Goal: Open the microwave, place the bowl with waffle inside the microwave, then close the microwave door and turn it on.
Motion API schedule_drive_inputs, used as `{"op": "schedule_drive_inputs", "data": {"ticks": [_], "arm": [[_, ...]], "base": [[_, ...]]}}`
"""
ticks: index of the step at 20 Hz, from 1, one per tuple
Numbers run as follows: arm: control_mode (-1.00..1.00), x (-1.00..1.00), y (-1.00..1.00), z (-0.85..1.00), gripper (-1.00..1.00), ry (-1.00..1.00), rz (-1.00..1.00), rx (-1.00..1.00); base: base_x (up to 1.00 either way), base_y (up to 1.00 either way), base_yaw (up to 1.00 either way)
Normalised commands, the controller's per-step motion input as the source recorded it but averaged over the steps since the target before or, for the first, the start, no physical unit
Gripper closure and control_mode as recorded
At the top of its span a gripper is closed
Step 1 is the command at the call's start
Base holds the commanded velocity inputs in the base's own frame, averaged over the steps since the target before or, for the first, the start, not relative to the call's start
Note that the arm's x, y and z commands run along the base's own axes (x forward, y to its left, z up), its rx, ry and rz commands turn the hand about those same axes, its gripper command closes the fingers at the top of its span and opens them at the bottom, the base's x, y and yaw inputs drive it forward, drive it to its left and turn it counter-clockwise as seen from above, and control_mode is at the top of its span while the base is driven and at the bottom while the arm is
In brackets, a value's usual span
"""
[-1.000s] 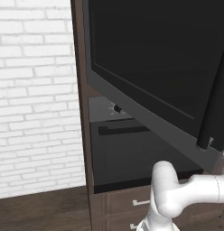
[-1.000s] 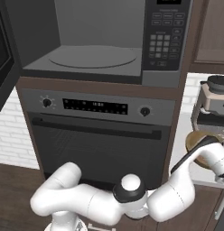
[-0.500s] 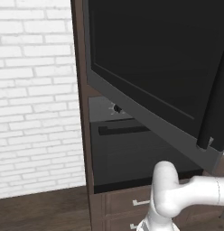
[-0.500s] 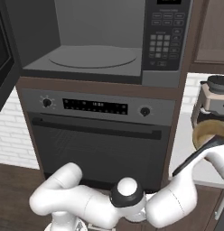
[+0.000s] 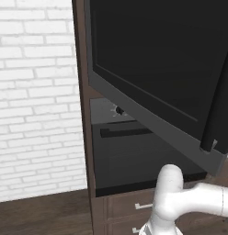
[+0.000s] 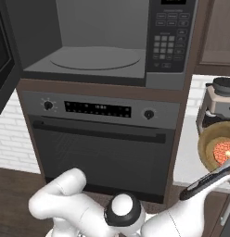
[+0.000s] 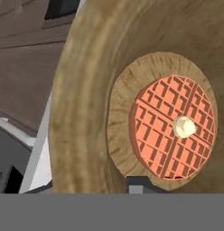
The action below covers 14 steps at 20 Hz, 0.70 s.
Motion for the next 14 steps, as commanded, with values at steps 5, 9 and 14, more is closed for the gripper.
{"op": "schedule_drive_inputs", "data": {"ticks": [5,9,14], "arm": [[-1.00,-1.00,0.12,0.23,1.00,-0.15,0.25,-0.25],[-1.00,-0.97,0.66,0.36,1.00,-0.12,0.24,-0.20],[-1.00,-0.99,0.97,0.31,1.00,-0.11,0.10,-0.06]], "base": [[0.00,0.00,0.00],[0.00,0.00,0.00],[0.00,0.00,0.00]]}}
